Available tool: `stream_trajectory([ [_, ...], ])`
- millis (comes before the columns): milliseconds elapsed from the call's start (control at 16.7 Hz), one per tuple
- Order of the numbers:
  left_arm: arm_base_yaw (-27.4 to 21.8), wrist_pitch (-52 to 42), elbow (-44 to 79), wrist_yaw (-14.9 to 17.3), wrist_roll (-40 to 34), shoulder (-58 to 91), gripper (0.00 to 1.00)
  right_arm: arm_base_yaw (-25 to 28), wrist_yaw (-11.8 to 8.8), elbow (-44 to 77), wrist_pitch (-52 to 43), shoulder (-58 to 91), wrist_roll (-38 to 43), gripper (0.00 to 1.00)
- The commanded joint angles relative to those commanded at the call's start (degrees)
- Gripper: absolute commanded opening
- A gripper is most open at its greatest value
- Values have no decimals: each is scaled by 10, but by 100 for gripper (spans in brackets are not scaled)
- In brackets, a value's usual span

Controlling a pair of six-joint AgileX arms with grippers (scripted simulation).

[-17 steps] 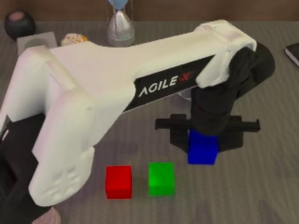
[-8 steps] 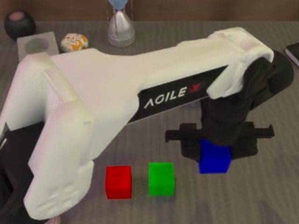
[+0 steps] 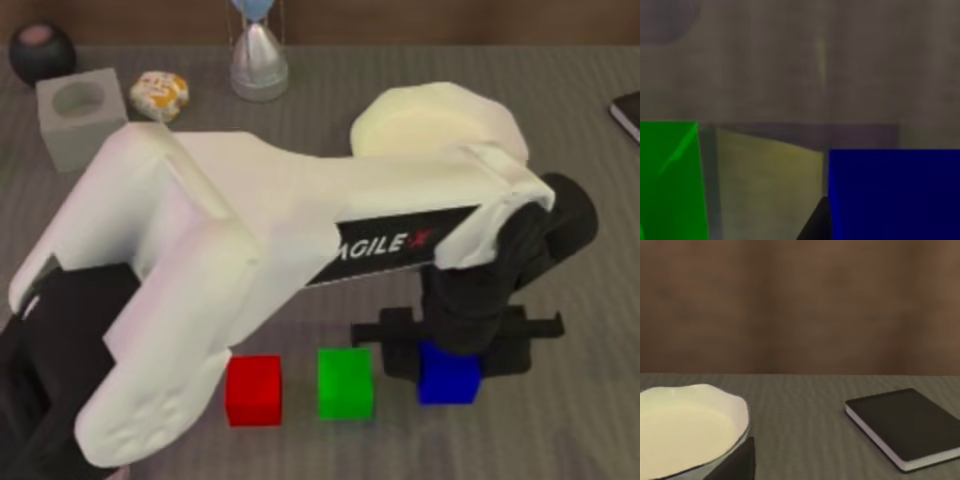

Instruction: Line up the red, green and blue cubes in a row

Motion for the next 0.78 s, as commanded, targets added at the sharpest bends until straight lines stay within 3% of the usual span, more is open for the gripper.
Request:
stream_trajectory([
  [240,0,3,-3,0,0,1,0,0,0,0,0,0,0,100],
  [780,0,3,-3,0,0,1,68,0,0,0,0,0,0,100],
])
